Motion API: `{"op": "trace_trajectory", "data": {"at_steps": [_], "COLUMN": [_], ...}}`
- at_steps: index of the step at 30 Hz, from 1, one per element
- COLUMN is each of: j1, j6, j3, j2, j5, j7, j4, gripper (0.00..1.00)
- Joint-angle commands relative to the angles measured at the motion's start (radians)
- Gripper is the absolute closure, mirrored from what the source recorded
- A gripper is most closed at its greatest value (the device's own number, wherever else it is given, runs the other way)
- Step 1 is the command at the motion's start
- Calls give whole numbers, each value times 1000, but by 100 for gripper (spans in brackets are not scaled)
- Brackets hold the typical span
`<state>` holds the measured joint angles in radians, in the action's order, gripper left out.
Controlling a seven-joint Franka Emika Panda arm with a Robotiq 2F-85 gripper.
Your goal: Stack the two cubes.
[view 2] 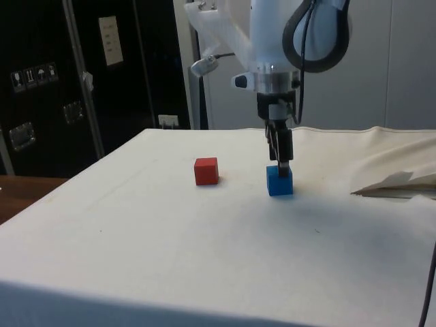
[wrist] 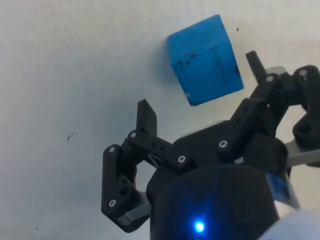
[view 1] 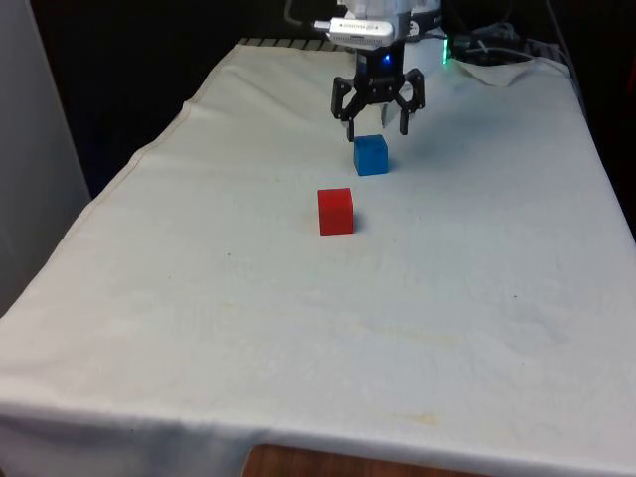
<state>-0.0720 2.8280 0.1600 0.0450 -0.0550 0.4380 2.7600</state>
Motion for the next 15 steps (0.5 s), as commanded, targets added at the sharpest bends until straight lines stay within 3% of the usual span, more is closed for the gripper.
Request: {"op": "trace_trajectory", "data": {"at_steps": [1, 13, 15], "j1": [-1, 0, 1], "j6": [12, 22, 6], "j3": [-4, 6, 0], "j2": [9, 64, 60], "j5": [11, -21, -6], "j7": [9, 0, 7], "j4": [-2, -31, -31], "gripper": [0, 0, 0]}}
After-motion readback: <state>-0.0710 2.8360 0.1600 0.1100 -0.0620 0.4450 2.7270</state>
